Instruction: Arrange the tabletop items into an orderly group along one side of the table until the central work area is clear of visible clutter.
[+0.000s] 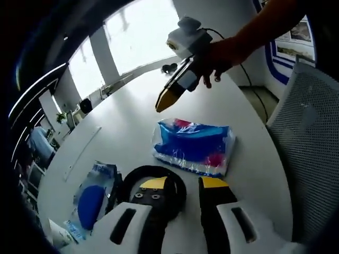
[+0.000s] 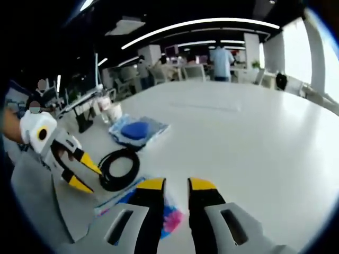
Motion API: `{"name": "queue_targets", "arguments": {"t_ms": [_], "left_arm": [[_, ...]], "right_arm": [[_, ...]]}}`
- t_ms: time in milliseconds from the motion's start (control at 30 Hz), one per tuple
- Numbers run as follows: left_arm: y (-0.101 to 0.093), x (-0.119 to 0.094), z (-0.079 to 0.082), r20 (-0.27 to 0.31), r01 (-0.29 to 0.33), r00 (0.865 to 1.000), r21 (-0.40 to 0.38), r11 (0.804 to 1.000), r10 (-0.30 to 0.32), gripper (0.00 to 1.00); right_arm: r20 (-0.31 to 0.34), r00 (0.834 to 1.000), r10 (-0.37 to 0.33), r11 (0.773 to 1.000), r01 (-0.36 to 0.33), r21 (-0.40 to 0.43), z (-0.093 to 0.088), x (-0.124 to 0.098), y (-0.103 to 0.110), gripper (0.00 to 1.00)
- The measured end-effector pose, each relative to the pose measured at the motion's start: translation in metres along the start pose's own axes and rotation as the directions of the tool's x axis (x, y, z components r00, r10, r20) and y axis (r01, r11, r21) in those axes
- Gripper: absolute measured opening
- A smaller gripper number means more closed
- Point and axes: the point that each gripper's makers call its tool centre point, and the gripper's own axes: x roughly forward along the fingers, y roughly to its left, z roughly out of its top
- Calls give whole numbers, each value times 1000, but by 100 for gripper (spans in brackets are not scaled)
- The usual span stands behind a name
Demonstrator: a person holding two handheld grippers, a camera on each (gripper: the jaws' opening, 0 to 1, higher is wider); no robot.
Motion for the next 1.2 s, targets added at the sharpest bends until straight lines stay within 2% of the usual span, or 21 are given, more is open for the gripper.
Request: {"name": "queue_targets", "arguments": {"t_ms": [67,167,233,300,467,533,600,667,700,900,1200], "left_arm": [[3,3,1,9,0,1000,3,1000,0,22],[7,7,-1,-6,-1,1000,18,1000,1,25],[10,10,-6,-32,-4,999,20,1000,5,27],[14,12,-7,-34,-11,999,19,1000,11,28],[13,17,-18,-80,18,997,-3,1000,-19,31],[10,15,-17,-76,36,996,-30,999,-38,28],[11,15,-16,-76,30,997,-14,999,-31,26],[8,15,-18,-84,52,995,-50,997,-56,21],[8,15,-17,-74,50,996,-78,996,-56,21],[9,15,-19,-81,59,994,-107,993,-67,19],[9,15,-18,-89,66,993,-77,995,-73,10]], "right_arm": [[-4,1000,-5,1000,5,-3,-1,0,-2,13],[-2,1000,-5,1000,5,3,0,-2,-3,13],[-1,1000,-6,1000,6,3,0,-2,-4,13],[3,1000,-6,1000,6,7,1,-3,-3,13],[7,1000,1,1000,-1,5,3,-1,-1,13],[9,1000,3,1000,-3,5,4,0,0,13],[11,1000,3,1000,-3,5,5,0,0,13],[11,1000,1,1000,-1,7,5,1,-1,13],[12,1000,1,1000,-2,10,5,1,-1,13],[11,1000,1,1000,-1,15,4,2,-2,13],[8,1000,-1,1000,1,20,2,3,-2,13]]}}
